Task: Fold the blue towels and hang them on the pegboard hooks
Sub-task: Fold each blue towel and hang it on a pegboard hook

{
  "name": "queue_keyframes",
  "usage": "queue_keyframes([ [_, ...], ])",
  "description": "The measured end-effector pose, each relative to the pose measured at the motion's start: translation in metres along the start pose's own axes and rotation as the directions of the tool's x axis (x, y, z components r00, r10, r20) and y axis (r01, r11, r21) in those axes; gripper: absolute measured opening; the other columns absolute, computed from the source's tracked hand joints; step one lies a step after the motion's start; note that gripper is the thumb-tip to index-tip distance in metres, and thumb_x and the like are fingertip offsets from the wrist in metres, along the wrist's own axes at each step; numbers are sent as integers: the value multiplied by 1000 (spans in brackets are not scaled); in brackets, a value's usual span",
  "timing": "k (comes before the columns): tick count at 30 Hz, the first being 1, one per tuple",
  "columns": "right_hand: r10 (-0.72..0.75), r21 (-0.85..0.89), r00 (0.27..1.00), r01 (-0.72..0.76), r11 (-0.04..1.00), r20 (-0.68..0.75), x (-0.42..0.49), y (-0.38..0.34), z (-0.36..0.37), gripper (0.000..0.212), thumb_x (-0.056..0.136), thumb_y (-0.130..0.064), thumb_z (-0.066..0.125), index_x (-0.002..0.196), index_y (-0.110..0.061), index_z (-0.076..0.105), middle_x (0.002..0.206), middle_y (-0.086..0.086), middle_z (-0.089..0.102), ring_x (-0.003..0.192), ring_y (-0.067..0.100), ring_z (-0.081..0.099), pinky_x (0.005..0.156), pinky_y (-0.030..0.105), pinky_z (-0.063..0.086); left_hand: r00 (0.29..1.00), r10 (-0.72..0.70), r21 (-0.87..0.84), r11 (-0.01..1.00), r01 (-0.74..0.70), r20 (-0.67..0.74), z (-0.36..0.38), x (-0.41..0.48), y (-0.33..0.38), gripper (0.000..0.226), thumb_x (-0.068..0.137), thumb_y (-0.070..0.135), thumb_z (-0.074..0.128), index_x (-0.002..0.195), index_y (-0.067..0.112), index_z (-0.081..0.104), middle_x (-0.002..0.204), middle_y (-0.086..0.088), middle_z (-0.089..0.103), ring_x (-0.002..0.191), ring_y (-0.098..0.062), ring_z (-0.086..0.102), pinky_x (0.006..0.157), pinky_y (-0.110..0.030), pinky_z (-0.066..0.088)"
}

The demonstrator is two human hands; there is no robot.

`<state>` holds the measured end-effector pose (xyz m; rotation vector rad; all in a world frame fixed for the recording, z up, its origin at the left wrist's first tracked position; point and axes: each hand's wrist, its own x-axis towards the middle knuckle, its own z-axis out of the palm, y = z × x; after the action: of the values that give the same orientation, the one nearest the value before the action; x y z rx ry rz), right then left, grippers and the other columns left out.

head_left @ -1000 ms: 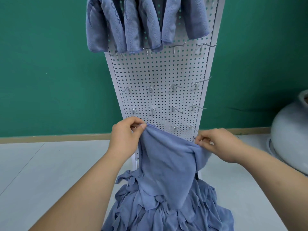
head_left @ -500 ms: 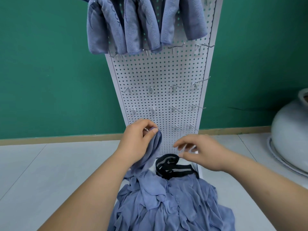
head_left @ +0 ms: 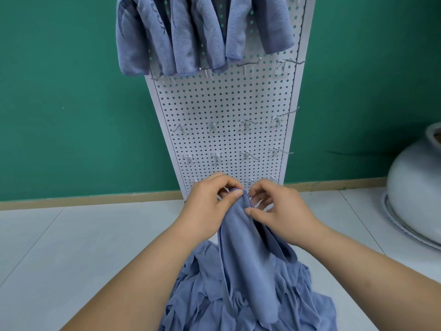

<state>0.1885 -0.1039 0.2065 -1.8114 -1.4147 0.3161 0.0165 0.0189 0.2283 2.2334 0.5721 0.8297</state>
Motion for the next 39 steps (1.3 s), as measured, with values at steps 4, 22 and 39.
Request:
queue_keyframes([
  [4,6,145,996,-19,989,91,2,2,-1,28,82,-18,84,96,-32,65,87,-10,74,88,10,72,79,41,61,999,41,-11,999,-41,32,3,0,2,10,97,15,74,99,25,76,96,12,68,89,-13,65,80,-17,46],
  [22,221,-455,947,-94,885,234,7,37,-15,20,86,-20,63,74,-31,51,81,-9,65,80,21,61,69,38,51,978,-59,-168,985,25,-198,-26,4,-4,10,100,15,71,102,24,75,96,10,74,86,-18,68,78,-26,55],
  [39,144,-324,975,-83,942,171,-1,14,-87,37,92,-3,65,83,-37,79,88,-21,74,64,1,73,74,32,62,887,-293,121,927,354,-357,-54,5,-60,10,100,21,70,93,27,73,85,13,70,78,-3,63,68,-16,44],
])
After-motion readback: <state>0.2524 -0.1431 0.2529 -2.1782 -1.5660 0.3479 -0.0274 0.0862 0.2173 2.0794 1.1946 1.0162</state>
